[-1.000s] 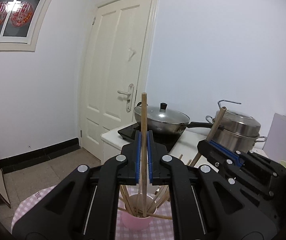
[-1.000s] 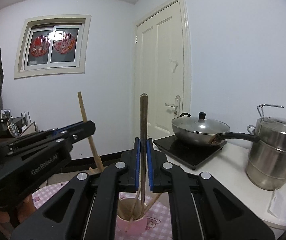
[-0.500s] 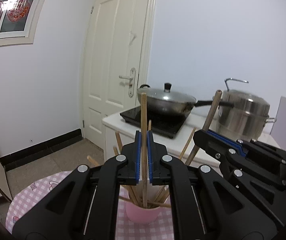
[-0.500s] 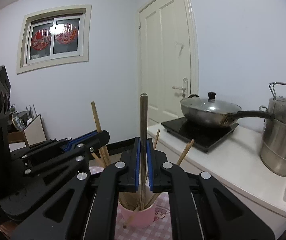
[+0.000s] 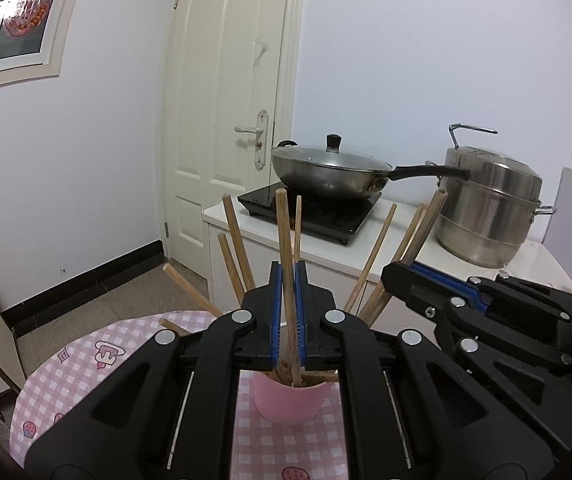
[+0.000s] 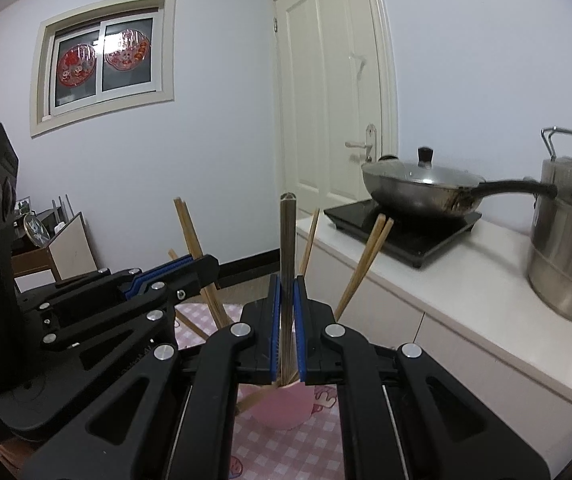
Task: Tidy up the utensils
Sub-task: 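Carry both upright chopsticks over the pink cup and lower them in, then open both tools to release the chopsticks into the pink cup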
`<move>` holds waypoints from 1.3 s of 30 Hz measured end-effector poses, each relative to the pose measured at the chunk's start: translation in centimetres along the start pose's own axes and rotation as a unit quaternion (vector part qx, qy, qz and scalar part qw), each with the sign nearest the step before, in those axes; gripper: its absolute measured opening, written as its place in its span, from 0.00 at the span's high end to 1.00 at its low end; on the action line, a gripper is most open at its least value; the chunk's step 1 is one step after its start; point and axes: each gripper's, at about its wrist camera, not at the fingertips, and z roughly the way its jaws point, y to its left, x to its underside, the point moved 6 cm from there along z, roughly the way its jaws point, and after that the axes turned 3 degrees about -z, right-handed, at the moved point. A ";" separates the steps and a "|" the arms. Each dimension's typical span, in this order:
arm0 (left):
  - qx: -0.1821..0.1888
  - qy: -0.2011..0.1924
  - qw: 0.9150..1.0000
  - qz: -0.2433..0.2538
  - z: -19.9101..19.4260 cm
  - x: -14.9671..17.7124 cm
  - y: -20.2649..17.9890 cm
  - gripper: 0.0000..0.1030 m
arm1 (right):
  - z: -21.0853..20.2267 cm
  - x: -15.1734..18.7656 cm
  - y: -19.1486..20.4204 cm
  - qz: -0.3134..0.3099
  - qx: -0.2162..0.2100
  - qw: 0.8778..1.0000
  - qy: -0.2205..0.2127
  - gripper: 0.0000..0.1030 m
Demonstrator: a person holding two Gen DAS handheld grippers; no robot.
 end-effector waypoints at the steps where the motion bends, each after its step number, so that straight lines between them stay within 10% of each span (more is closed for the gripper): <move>1: 0.001 0.003 1.000 0.001 0.1 0.1 0.0 0.93 | 0.1 0.2 0.0 0.002 -0.001 1.000 0.004 0.95; 22: 0.011 0.009 1.000 0.014 -1.8 -0.1 0.3 0.93 | -0.6 0.8 0.1 0.029 -0.017 0.999 0.023 0.92; 34: 0.018 0.002 1.000 0.012 -5.0 -1.1 0.5 0.91 | -4.0 -0.2 0.2 0.044 -0.017 0.999 -0.003 0.64; 37: 0.020 -0.012 1.000 0.008 -6.3 -1.4 0.6 0.48 | -5.1 -0.4 0.1 0.047 -0.015 0.999 -0.013 0.61; 39: 0.018 -0.031 0.999 0.001 -7.6 -1.8 0.9 0.41 | -5.9 -0.5 -0.2 0.053 -0.014 0.998 -0.020 0.59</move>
